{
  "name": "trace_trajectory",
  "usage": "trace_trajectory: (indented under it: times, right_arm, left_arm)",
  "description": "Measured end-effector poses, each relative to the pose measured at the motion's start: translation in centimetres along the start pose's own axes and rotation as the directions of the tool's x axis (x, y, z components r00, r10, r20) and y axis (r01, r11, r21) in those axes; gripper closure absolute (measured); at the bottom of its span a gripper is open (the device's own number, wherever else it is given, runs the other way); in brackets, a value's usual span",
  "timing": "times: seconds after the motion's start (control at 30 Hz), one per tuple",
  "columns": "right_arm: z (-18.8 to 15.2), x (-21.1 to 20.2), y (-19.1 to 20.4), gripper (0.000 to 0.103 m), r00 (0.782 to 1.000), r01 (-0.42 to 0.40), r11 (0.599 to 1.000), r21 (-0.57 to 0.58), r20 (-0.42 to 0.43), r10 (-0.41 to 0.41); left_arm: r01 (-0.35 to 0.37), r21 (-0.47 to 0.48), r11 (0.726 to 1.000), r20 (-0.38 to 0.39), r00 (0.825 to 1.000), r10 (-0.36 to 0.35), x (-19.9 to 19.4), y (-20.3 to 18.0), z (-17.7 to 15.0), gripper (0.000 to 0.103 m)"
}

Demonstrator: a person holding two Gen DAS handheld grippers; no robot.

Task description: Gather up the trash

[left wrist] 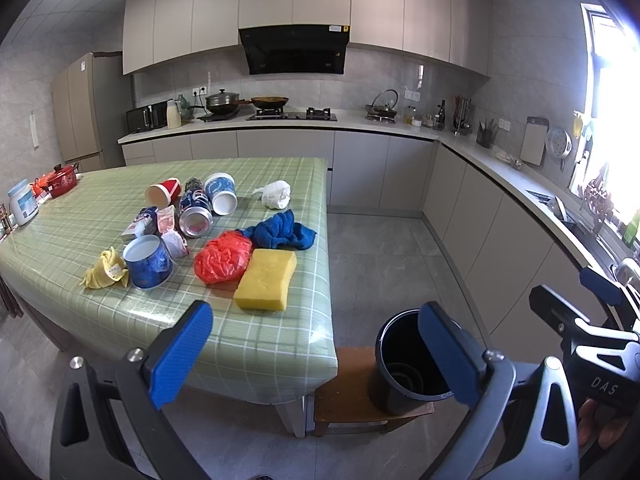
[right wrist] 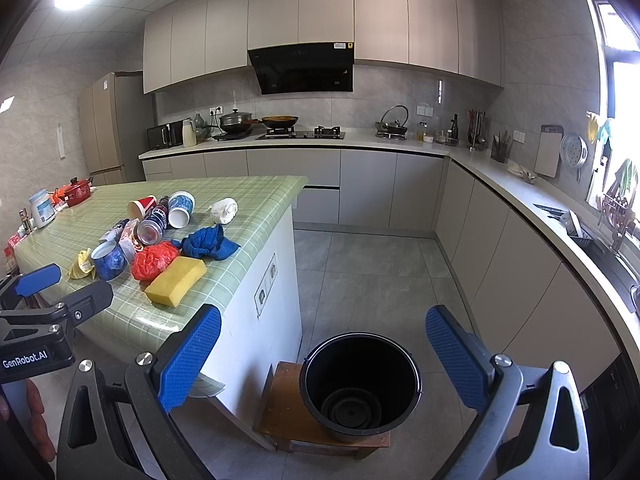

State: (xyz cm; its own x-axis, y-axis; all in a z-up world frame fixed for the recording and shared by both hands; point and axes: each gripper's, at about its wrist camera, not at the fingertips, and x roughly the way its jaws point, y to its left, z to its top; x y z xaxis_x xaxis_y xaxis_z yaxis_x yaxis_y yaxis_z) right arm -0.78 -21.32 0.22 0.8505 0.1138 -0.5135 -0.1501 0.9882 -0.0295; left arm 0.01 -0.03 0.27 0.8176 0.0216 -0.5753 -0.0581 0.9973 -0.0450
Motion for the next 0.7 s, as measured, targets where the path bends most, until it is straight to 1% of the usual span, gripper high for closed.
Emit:
trace_trajectory:
  times: [0.37,0.53,0.7]
  right_arm:
    - [-0.1,0.2,0.2,0.000,1.000,-0.002,1.000,-0.003,-0.005,0.002]
    - [-0.3,1.1,0.4,0.000,1.000,-0.019,1.000,-0.009,-0.019,0.019]
    - [0.0,2.0,1.0,0.000,0.997,-0.065,0.998,-0.016,-0.035,0.064]
  left_arm:
    - [-0.004,-0.014,1.000,-0.004,1.000,0.004,0.4,0.2,-0.3,0.000]
    - [-0.031,-0.032,0.999,-0.008,0.999,0.031,0.7,1.0,-0.3,0.000]
    - [-0.076,-0.064,0.995,-0.011,0.997,0.075,0.5,2.8,-0.2,0.000]
